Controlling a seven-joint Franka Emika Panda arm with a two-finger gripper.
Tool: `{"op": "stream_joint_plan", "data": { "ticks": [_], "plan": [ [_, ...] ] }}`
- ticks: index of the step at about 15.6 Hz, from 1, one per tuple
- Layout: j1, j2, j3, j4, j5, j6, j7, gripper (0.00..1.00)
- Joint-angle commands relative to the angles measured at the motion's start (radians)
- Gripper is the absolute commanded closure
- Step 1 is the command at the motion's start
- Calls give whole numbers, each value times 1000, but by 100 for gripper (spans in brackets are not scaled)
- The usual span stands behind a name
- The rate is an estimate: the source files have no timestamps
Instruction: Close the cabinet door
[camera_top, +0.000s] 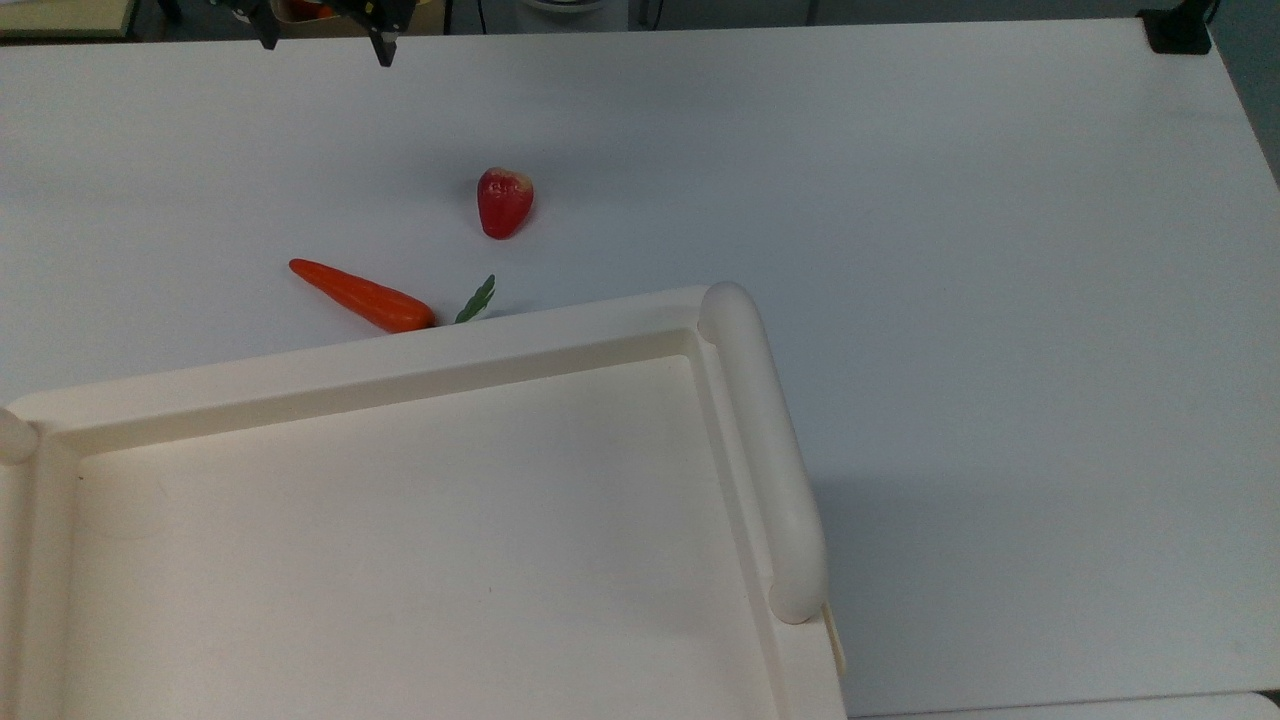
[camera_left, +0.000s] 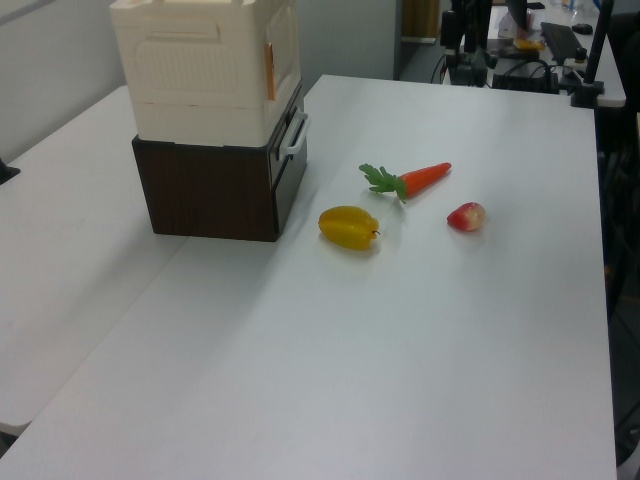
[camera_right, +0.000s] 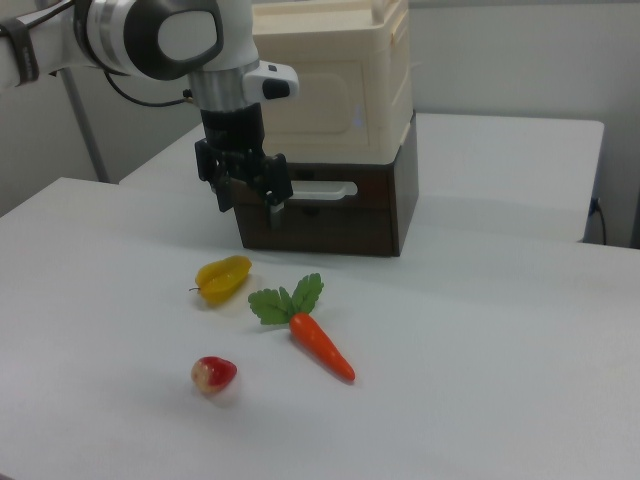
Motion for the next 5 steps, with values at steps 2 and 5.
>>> {"op": "stream_joint_plan", "data": {
  "ticks": [2,5],
  "plan": [
    [7,-27,-10,-40,17,19,-35,0],
    [7,-27,-10,-40,17,16,-31,0]
  ]
}}
